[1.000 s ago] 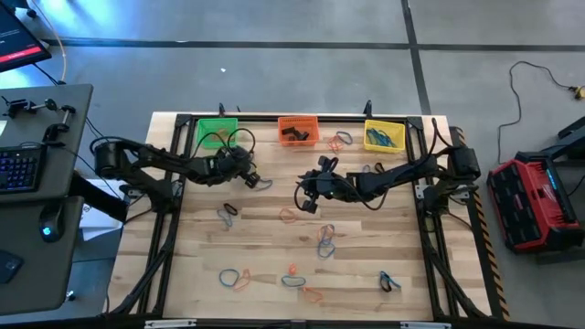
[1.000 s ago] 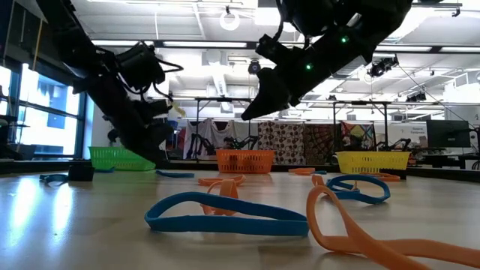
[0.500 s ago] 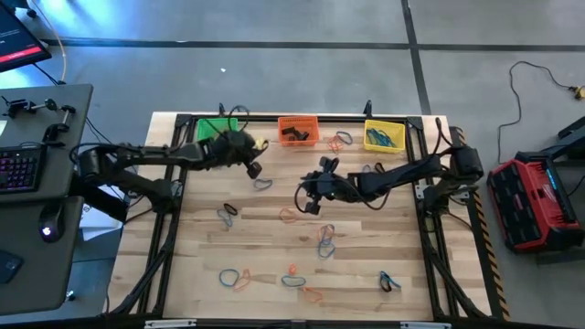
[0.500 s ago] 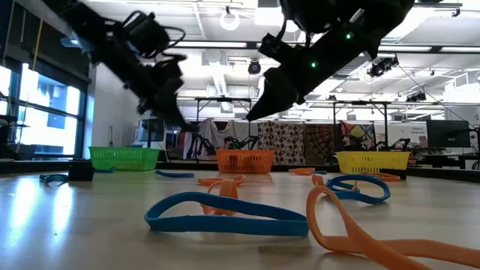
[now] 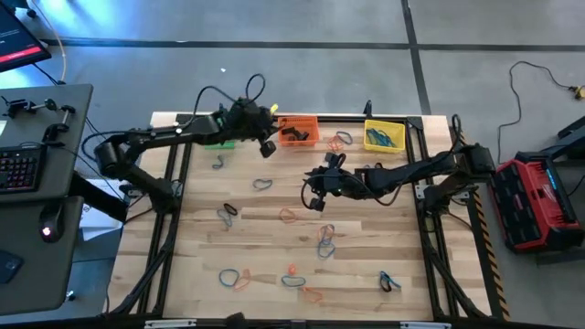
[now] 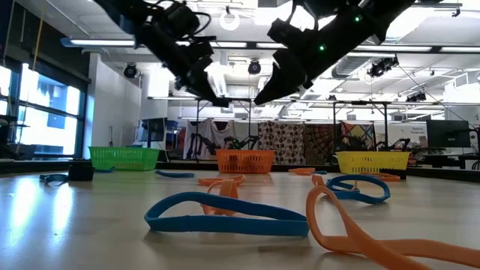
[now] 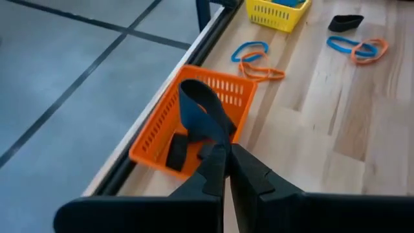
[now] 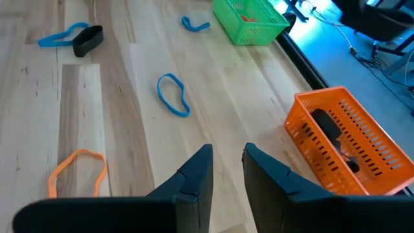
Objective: Sort rubber bands into baskets
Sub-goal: Put the black rubber band into the orange bin
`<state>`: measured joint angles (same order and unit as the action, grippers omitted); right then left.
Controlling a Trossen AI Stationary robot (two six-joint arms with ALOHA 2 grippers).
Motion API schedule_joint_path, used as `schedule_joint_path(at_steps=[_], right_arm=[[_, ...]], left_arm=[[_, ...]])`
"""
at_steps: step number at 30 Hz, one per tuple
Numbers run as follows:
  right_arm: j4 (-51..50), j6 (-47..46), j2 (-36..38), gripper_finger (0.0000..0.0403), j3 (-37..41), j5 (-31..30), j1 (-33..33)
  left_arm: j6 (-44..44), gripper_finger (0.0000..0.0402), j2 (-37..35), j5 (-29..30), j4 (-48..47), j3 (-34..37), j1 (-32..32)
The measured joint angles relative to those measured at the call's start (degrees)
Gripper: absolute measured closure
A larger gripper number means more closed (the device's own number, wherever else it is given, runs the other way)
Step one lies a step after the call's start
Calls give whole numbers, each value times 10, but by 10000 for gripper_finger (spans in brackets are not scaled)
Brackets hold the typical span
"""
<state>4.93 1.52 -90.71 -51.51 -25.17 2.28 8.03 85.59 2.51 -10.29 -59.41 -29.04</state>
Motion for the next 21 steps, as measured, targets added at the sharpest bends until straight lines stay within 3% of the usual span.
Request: schedule_joint_path(at_steps=[11, 21], right_arm=[[-9, -5, 2, 330, 0, 0, 1], [-11, -16, 2, 330, 0, 0, 8]], left_arm=[[62, 401, 153, -46, -74, -168, -26], [81, 401, 272, -90, -125, -245, -48]])
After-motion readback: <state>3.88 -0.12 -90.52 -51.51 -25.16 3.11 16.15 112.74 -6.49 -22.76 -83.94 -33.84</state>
